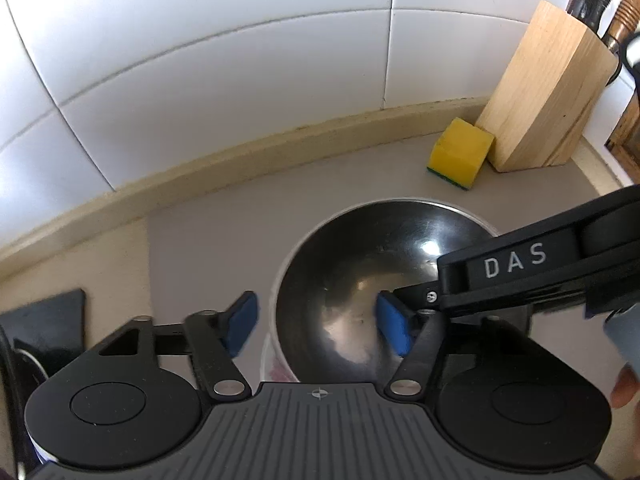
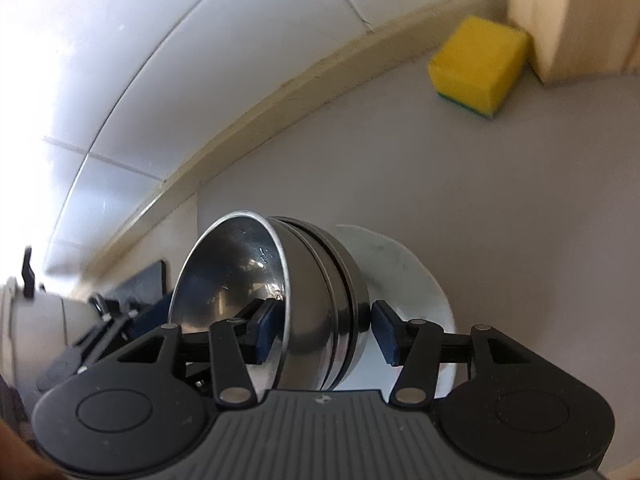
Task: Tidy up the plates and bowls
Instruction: 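Lower the nested bowls onto the pink-flower plate stack with both grippers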
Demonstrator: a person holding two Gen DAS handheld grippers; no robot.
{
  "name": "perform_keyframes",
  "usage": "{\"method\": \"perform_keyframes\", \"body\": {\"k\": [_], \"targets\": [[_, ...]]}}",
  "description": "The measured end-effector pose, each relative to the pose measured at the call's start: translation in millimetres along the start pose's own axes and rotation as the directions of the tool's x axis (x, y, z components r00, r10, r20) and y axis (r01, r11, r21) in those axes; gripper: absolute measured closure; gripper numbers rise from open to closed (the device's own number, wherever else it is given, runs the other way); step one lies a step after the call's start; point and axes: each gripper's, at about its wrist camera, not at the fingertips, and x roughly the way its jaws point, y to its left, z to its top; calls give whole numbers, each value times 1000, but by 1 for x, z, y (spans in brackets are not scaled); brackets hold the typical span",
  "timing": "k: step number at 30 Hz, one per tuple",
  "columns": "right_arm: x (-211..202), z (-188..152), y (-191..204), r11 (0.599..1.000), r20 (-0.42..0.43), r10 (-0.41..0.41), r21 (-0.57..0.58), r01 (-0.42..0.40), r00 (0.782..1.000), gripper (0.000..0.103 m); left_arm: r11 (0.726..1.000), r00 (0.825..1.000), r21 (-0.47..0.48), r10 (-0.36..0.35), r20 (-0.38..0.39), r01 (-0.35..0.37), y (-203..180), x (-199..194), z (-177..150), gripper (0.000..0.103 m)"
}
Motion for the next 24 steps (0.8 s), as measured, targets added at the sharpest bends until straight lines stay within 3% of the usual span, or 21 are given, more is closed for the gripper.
{"method": "perform_keyframes", "body": {"k": [5, 12, 15, 17, 24], "targets": [[-3, -7, -4, 999, -41, 29, 44, -27, 999, 68, 998, 999, 58, 32, -10, -32, -11, -5, -3, 46], [-14, -13, 4, 1000, -14, 1, -26, -1, 1000, 69, 999, 999, -6, -36, -4, 36, 2, -4, -13, 36], [-22, -14, 11, 998, 18, -11, -61, 12, 1000, 69, 999, 999, -26, -26, 34, 27, 4, -10, -13, 33], [-29, -14, 17, 995, 59, -27, -97, 33, 998, 69, 999, 997, -26, -17, 70, 19, 5, -18, -12, 25], [-55, -26, 36, 968, 192, -99, -208, 138, 977, 67, 997, 985, -27, 72, 156, -69, 8, -38, -14, 24]]}}
